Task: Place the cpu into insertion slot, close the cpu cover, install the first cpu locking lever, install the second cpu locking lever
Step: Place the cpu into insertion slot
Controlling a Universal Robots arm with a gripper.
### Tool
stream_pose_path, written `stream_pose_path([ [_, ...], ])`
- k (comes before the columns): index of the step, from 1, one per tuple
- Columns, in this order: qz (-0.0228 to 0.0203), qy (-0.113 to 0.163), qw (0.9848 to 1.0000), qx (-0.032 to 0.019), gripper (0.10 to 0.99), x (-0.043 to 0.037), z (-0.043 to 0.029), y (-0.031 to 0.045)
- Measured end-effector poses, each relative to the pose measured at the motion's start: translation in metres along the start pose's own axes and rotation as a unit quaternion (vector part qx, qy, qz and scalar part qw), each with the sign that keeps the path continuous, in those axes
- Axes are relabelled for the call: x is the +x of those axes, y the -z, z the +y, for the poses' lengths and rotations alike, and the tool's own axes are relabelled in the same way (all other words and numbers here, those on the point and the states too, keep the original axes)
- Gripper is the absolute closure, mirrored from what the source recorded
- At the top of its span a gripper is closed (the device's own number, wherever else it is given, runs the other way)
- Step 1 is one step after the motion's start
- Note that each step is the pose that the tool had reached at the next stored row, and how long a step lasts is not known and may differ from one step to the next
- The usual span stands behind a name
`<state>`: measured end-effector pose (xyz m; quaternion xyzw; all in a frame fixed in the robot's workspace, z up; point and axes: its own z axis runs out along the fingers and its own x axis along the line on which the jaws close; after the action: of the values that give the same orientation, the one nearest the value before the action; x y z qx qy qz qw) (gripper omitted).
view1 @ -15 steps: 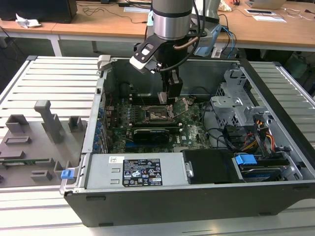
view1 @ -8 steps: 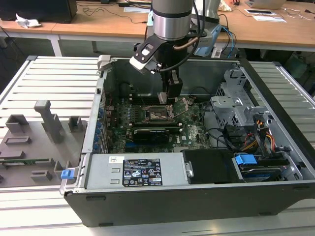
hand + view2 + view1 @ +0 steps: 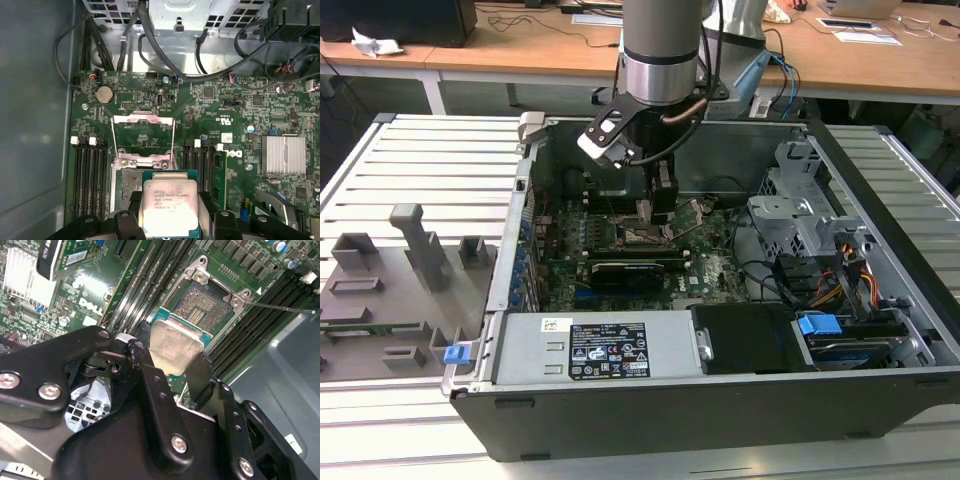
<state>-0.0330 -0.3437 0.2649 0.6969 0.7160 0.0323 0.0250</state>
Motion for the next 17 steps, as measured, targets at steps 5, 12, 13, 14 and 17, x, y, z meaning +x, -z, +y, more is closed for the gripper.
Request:
stream_pose_path([
  [5, 0.0, 0.0, 1.0, 0.0, 0.561, 0.0004, -0.0013, -0.0061],
  [12, 0.0001, 0.0, 1.0, 0.0, 0.561, 0.0014, -0.0027, -0.0092],
  [13, 0.0001, 0.0, 1.0, 0.0, 0.561, 0.0015, -0.0029, -0.0096],
  [14, 0.0001, 0.0, 1.0, 0.0, 0.561, 0.0016, -0.003, -0.01],
  [17, 0.0, 0.0, 1.0, 0.0, 0.561, 0.0023, -0.0034, -0.0116],
])
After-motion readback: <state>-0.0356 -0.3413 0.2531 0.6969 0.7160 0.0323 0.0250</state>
